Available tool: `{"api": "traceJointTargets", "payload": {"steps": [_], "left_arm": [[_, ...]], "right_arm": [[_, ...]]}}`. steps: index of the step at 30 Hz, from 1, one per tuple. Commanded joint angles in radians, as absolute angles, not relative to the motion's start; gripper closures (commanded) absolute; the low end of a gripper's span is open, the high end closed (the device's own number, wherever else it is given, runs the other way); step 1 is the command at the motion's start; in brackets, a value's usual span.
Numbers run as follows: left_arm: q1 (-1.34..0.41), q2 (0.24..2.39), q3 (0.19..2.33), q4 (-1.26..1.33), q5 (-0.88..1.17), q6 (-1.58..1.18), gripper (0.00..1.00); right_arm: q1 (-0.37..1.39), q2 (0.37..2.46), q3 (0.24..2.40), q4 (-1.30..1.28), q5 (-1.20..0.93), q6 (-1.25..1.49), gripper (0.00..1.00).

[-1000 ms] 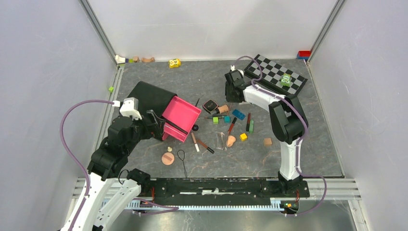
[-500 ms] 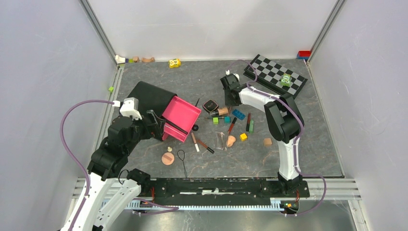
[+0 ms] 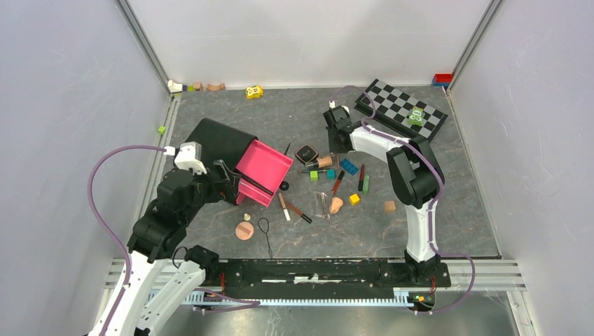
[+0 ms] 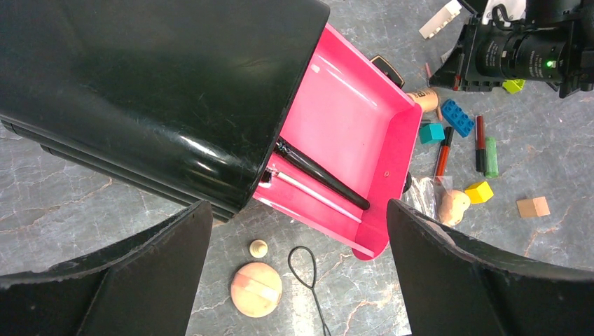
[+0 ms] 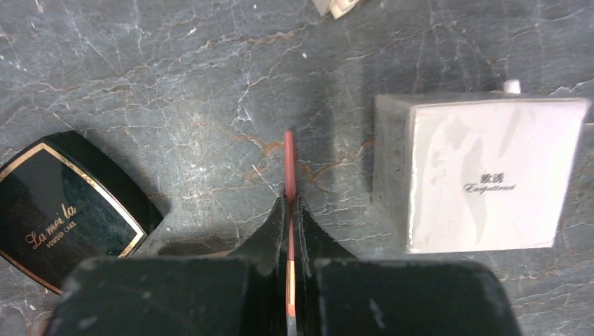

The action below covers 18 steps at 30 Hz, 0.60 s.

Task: Organize the makeup
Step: Pick up the makeup brush from the center of the board.

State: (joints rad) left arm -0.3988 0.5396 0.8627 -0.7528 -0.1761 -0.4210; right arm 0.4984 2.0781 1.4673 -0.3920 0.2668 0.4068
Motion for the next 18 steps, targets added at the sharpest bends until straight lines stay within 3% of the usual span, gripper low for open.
{"api": "traceJointTargets", "payload": {"steps": [1,18], "left_arm": [[-0.394,0.538,0.862,-0.709,-0.167,-0.399,0.00],[-0.394,0.533,0.862,-0.710,-0.173,-0.400,0.00]], "right_arm": [[0.479,2.069,1.526,-0.394,0.238,0.377,1.00],[0.477,1.787,1.408,-0.286,0.137,0.332,1.00]]}}
